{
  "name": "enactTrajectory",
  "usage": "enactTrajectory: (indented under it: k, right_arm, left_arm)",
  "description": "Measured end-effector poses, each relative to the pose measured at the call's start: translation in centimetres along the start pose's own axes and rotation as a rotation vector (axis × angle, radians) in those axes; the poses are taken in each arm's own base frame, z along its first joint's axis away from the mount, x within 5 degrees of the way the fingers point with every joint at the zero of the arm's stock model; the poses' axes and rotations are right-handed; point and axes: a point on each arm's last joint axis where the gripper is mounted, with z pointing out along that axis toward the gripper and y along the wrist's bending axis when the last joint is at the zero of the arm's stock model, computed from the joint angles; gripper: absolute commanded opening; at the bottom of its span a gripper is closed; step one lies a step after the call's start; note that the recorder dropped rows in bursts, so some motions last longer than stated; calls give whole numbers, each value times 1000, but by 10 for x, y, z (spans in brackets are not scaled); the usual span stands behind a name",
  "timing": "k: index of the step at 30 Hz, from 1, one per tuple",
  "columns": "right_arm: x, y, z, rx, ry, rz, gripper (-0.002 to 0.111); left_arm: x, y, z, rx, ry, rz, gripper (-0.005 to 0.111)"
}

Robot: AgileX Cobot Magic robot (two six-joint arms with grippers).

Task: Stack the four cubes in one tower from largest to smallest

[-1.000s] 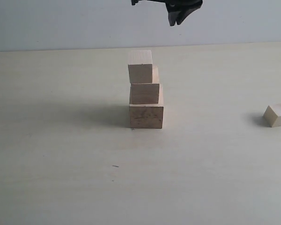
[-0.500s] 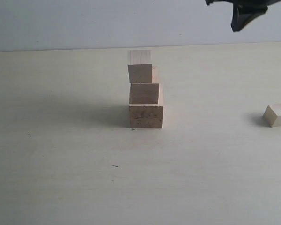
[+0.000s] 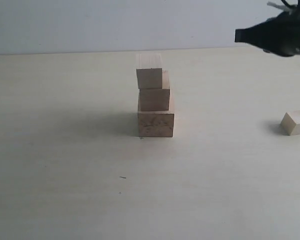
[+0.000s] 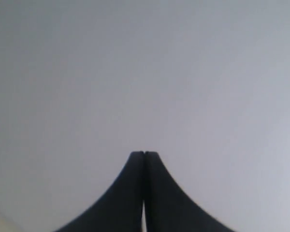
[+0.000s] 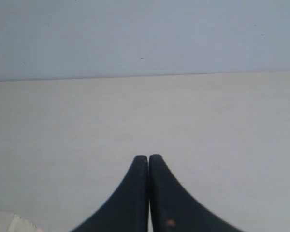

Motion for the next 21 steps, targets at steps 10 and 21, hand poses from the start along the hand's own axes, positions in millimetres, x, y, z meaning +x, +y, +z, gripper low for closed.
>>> enactTrajectory:
  k: [10,21]
  right_arm:
    - [46,-2,13,-1,99,4,0]
    - [60,-5,-21,37,425,-73,0]
  left_arm:
    - [-11,-21,139,-174,302,274,0]
    - [164,-59,232,277,979,323,0]
